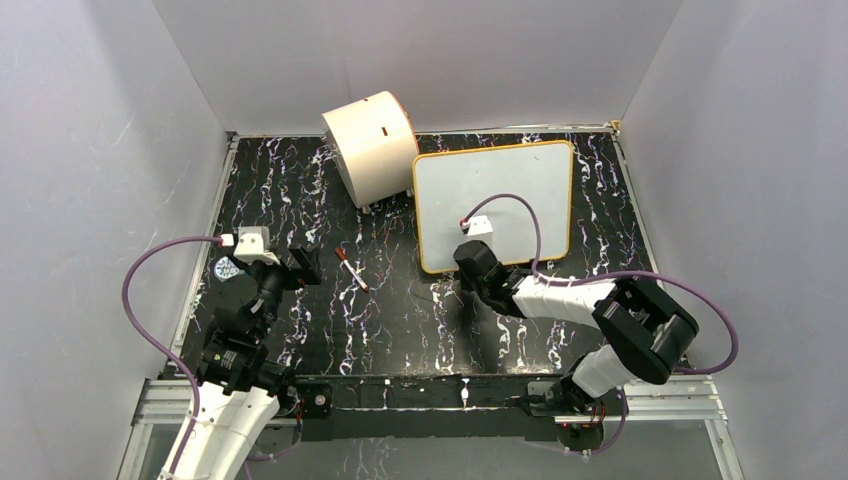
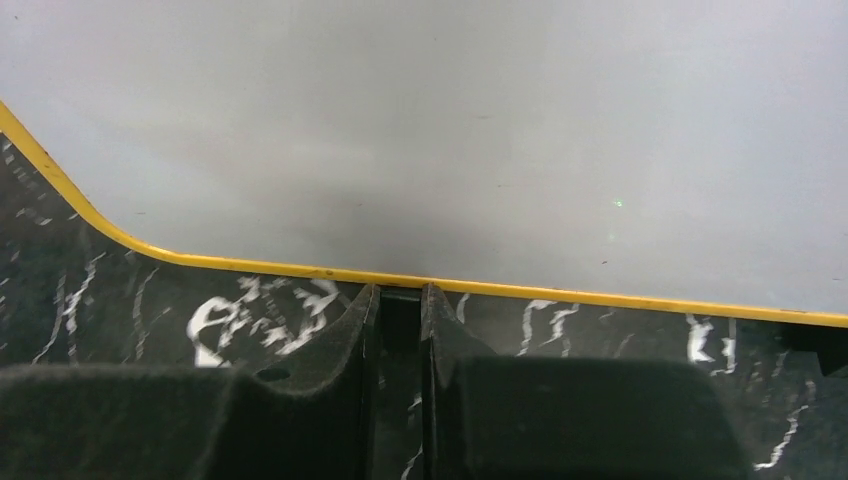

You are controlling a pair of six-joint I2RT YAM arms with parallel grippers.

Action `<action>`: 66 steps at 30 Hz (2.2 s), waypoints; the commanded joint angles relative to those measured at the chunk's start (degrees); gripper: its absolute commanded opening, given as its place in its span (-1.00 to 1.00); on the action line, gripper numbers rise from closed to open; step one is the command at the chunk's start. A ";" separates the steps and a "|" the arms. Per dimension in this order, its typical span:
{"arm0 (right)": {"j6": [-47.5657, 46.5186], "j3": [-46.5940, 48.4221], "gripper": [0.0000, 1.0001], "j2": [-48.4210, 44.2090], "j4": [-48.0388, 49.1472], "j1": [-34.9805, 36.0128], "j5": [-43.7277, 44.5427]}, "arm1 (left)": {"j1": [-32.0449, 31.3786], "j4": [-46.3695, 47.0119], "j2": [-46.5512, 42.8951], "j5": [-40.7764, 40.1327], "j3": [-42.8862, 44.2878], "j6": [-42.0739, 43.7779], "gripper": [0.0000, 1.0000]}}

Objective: Write a sentence on the whiteboard
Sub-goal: Move the whiteboard stand to the center of the board, then open the whiteboard marker at the center of the board.

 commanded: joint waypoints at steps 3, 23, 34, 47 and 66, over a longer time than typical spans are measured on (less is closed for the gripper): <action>4.66 0.57 -1.00 -0.13 4.43 7.46 0.93 | -0.14 0.50 0.27 -5.21 1.43 -1.41 0.88; 10.80 3.69 -1.00 3.96 1.88 19.81 6.60 | -0.09 -1.48 3.26 -10.91 2.78 -3.59 0.90; 14.93 3.14 -0.90 5.46 0.49 24.14 8.45 | -0.11 -3.58 6.39 -12.54 4.41 -4.11 0.95; 10.77 2.18 -0.08 -3.67 -0.71 24.49 11.43 | -0.14 -7.79 15.67 -11.91 8.59 -14.64 0.95; 0.17 -4.28 0.53 -24.63 -8.05 20.22 23.22 | -0.09 -14.18 39.27 -4.18 17.35 -21.19 0.70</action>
